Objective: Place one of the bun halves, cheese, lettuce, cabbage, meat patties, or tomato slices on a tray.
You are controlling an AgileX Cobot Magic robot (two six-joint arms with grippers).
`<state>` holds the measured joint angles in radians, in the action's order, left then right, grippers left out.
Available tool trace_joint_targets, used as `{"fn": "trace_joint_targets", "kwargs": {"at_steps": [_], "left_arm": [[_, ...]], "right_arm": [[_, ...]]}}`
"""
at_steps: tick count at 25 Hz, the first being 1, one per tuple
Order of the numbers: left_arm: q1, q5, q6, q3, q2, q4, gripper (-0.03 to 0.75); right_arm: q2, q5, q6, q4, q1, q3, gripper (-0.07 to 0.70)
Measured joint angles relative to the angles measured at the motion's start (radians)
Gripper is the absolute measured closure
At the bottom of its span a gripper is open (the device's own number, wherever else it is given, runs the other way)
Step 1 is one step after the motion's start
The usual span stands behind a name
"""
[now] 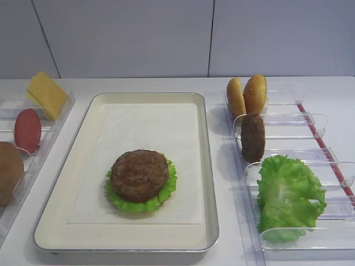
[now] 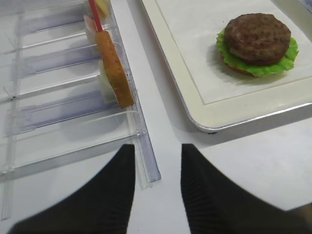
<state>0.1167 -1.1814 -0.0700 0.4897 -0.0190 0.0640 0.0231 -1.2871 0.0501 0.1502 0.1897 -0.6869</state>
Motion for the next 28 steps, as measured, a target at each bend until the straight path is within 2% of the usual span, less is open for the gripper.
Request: {"fn": "trace_joint_targets", "kwargs": {"at_steps": [7, 12, 14, 18, 24, 28], "left_arm": [[0.0, 0.0, 0.0, 0.0, 0.0, 0.0, 0.491], [0.0, 0.0, 0.0, -0.001, 0.0, 0.0, 0.491], [0.0, 0.0, 0.0, -0.001, 0.0, 0.0, 0.491], [0.0, 0.0, 0.0, -0.001, 0.0, 0.0, 0.491], [0.0, 0.0, 0.0, -0.001, 0.0, 0.0, 0.491], [0.0, 0.0, 0.0, -0.001, 0.0, 0.0, 0.491]], "right_arm": [[-0.04, 0.002, 0.0, -0.001, -0.024, 0.165, 0.307], [-0.04, 0.122, 0.0, -0.033, -0.026, 0.195, 0.307], [-0.04, 0.137, -0.025, -0.074, -0.026, 0.212, 0.313], [-0.04, 0.143, -0.105, -0.158, -0.026, 0.217, 0.367], [-0.04, 0.147, -0.121, -0.169, -0.059, 0.217, 0.477], [-0.04, 0.149, -0.121, -0.186, -0.099, 0.217, 0.504]]}}
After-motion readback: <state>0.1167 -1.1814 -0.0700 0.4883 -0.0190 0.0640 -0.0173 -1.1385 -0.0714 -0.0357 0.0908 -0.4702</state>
